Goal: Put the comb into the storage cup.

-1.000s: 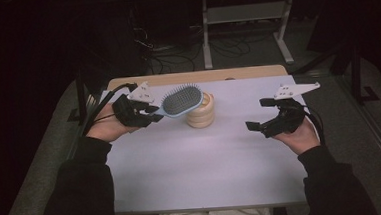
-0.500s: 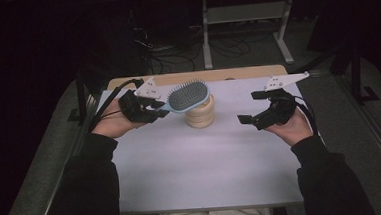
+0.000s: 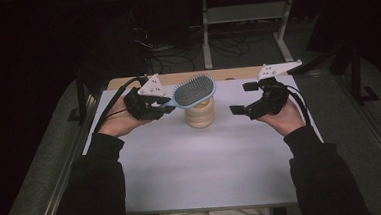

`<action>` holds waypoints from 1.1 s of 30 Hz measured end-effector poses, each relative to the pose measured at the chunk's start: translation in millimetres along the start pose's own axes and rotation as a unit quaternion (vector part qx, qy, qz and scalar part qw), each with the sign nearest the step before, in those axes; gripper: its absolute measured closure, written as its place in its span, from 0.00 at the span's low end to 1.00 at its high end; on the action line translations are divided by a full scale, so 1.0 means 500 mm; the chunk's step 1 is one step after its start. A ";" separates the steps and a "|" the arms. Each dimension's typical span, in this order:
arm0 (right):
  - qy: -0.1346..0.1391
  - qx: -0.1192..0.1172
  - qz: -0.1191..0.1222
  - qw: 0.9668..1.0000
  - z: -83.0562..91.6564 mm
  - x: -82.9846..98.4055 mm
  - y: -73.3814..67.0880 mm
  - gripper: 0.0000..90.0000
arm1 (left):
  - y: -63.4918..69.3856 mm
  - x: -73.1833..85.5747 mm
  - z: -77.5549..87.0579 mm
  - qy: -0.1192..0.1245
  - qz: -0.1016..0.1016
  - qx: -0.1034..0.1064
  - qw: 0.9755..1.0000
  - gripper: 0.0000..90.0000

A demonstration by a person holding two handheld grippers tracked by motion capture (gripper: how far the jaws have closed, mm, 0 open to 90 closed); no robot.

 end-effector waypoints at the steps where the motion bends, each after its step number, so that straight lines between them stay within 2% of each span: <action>1: -0.002 0.000 0.000 1.000 -0.002 -0.003 0.001 0.00 | 0.000 -0.001 -0.001 0.001 -0.002 -0.002 1.000 0.78; 9: -0.007 -0.010 0.002 1.000 -0.012 -0.027 0.008 0.00 | 0.005 -0.008 -0.009 0.009 -0.007 -0.003 1.000 0.78; 16: -0.013 -0.025 -0.001 1.000 -0.029 -0.044 0.007 0.00 | 0.010 -0.010 -0.022 0.006 -0.015 -0.007 1.000 0.78; 26: -0.003 -0.047 -0.023 0.999 -0.057 -0.058 0.027 0.00 | 0.021 -0.016 -0.048 0.014 -0.018 -0.009 1.000 0.78; 30: -0.003 -0.052 -0.028 0.998 -0.065 -0.065 0.031 0.00 | 0.024 -0.017 -0.058 0.014 -0.023 -0.019 0.999 0.78; 33: -0.012 -0.038 -0.030 0.999 -0.071 -0.069 0.036 0.00 | 0.025 -0.019 -0.065 0.015 -0.027 -0.034 0.999 0.78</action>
Point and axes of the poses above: each handheld gripper's, and its own axes: z roughly backward along the jaws, x roughly out of its underside, y roughly to its right, the point moved 7 cm from there along -z, roughly forward along the jaws, and after that the axes turned 11 degrees about -x, right-handed, at the moved point
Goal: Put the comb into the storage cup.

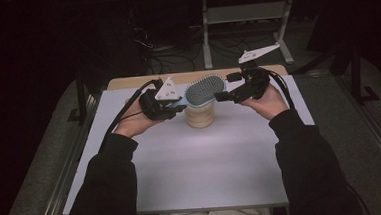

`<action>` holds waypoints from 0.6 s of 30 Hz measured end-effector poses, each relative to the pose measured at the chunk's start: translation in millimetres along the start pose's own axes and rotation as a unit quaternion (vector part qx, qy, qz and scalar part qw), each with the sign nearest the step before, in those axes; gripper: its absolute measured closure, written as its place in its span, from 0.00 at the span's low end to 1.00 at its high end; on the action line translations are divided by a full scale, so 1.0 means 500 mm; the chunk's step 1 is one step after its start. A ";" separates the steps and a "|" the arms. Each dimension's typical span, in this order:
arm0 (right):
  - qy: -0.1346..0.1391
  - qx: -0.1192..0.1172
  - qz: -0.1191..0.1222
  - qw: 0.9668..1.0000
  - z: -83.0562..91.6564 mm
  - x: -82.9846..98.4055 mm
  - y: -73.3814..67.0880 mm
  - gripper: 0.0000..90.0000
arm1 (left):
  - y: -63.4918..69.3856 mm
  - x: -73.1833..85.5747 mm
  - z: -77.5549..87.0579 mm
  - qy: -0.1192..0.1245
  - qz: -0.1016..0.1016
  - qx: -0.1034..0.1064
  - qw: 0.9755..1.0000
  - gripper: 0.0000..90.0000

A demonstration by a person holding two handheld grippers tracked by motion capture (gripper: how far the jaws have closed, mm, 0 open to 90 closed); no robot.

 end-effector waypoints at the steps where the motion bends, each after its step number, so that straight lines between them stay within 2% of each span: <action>1: 0.001 0.000 0.000 1.000 -0.002 -0.002 0.000 0.01 | 0.000 -0.001 -0.001 0.002 0.000 -0.002 1.000 0.78; 5: -0.001 -0.012 -0.020 1.000 -0.012 -0.009 0.002 0.03 | 0.002 -0.004 -0.005 0.010 0.000 -0.009 1.000 0.78; 8: -0.004 -0.020 -0.040 0.999 -0.017 -0.012 0.006 0.08 | 0.008 -0.006 -0.002 0.016 -0.007 -0.018 1.000 0.78; 11: 0.010 -0.061 -0.069 0.996 -0.021 -0.016 0.004 0.17 | 0.011 -0.005 0.002 0.022 -0.011 -0.021 0.999 0.78; 14: 0.007 -0.085 -0.093 0.992 -0.028 -0.018 0.002 0.29 | 0.011 0.000 0.002 0.018 -0.014 -0.025 0.999 0.78; 16: 0.002 -0.080 -0.111 0.991 -0.033 -0.021 0.004 0.35 | 0.009 0.005 0.002 0.015 -0.013 -0.026 0.999 0.78; 18: 0.008 -0.083 -0.119 0.989 -0.029 -0.029 0.003 0.47 | 0.007 0.011 0.002 0.018 -0.006 -0.027 0.999 0.78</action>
Point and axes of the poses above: each handheld gripper's, and its own axes: z roughly backward along the jaws, x roughly out of its underside, y roughly to its right, the point moved 7 cm from there along -z, roughly forward along the jaws, and after that the axes turned 11 degrees about -x, right-handed, at the moved point
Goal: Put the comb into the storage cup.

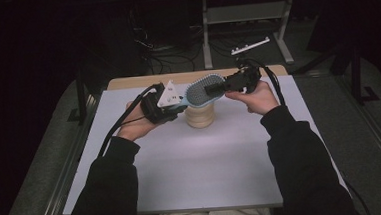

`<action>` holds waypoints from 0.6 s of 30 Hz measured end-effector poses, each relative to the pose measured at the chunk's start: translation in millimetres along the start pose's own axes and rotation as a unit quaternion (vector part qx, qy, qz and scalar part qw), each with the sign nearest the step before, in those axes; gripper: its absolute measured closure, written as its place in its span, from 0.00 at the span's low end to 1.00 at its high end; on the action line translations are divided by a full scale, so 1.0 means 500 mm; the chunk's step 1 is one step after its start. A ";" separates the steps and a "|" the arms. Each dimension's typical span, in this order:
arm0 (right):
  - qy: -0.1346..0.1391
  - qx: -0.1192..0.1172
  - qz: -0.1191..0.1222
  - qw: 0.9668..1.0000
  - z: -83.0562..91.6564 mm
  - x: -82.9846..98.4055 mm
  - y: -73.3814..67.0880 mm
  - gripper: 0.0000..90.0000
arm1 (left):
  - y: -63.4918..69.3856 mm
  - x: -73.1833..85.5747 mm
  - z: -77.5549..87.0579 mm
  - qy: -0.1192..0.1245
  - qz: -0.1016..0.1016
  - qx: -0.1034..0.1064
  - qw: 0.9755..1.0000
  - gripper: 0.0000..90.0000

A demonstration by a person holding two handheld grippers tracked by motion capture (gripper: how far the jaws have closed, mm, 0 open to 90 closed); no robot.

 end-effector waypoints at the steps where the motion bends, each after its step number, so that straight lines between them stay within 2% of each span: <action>1: 0.000 -0.001 0.002 1.000 0.001 -0.004 -0.005 0.51 | -0.001 0.003 0.001 0.002 0.001 -0.001 1.000 0.77; 2: -0.004 0.000 0.008 1.000 0.002 -0.007 -0.010 0.54 | -0.001 0.006 0.001 0.004 0.005 -0.002 1.000 0.77; 4: -0.015 0.010 0.035 0.999 0.001 -0.014 -0.027 0.59 | -0.001 0.010 0.001 0.007 0.010 -0.002 1.000 0.77; 7: -0.026 0.024 0.072 0.997 -0.003 -0.028 -0.051 0.63 | -0.004 0.012 0.004 0.011 0.019 -0.002 1.000 0.78; 11: -0.038 0.043 0.100 0.993 -0.012 -0.046 -0.080 0.64 | -0.013 0.014 0.011 0.023 0.046 0.001 0.999 0.76; 14: -0.047 0.061 0.119 0.990 -0.017 -0.063 -0.097 0.64 | -0.020 0.019 0.014 0.027 0.057 -0.005 0.998 0.74; 18: -0.067 0.075 0.134 0.986 -0.024 -0.082 -0.115 0.64 | -0.022 0.020 0.014 0.029 0.069 0.001 0.997 0.66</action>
Point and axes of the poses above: each handheld gripper's, and its own axes: z roughly backward along the jaws, x roughly out of its underside, y roughly to its right, the point moved 7 cm from there along -z, roughly forward along the jaws, and after that the axes turned 11 degrees about -x, right-handed, at the moved point
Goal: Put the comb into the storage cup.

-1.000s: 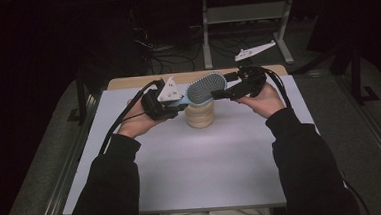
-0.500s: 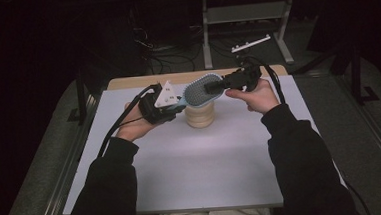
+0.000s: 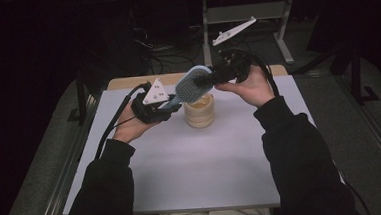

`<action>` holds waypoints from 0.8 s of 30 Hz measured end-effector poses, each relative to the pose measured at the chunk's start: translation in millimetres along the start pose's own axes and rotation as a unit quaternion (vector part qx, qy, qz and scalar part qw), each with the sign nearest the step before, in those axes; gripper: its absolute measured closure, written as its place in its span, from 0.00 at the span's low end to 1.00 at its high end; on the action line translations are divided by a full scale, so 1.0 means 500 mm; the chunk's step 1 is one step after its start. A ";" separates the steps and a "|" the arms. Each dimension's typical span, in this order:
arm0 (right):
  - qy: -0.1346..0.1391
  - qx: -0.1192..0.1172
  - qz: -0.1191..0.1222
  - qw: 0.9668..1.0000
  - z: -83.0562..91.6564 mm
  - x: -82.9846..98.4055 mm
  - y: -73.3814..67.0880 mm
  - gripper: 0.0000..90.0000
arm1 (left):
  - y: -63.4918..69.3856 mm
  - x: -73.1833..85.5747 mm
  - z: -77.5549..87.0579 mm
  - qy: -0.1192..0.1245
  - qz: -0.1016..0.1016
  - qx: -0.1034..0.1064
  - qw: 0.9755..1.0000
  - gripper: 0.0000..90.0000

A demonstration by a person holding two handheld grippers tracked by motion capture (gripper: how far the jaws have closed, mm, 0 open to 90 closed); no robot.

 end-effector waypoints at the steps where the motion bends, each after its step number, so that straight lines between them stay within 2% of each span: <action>1: -0.006 0.004 0.004 1.000 -0.001 -0.005 -0.003 0.64 | 0.000 -0.001 0.000 0.001 0.003 0.001 1.000 0.65; 5: -0.023 0.017 0.017 0.999 -0.004 -0.023 -0.007 0.64 | -0.002 0.000 0.000 -0.003 0.011 0.005 1.000 0.60; 8: -0.028 0.026 0.023 0.999 -0.004 -0.031 -0.006 0.64 | -0.007 0.003 0.002 -0.001 0.021 0.005 1.000 0.51; 14: -0.026 0.039 0.023 0.999 0.004 -0.043 0.003 0.64 | -0.018 0.011 0.013 0.006 0.036 0.011 0.999 0.39; 17: -0.024 0.047 0.024 0.998 0.011 -0.049 0.005 0.64 | -0.024 0.018 0.017 0.006 0.044 0.006 0.999 0.33; 20: -0.022 0.047 0.022 0.998 0.015 -0.055 0.005 0.64 | -0.030 0.023 0.020 0.007 0.051 -0.005 0.999 0.22; 24: -0.022 0.056 0.024 0.998 0.020 -0.060 0.008 0.63 | -0.030 0.029 0.024 0.011 0.060 0.007 0.998 0.16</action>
Point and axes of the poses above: each handheld gripper's, and its own axes: z roughly backward along the jaws, x roughly out of its underside, y roughly to its right, the point moved 7 cm from there along -z, roughly forward along the jaws, and after that the axes turned 11 degrees about -x, right-handed, at the moved point
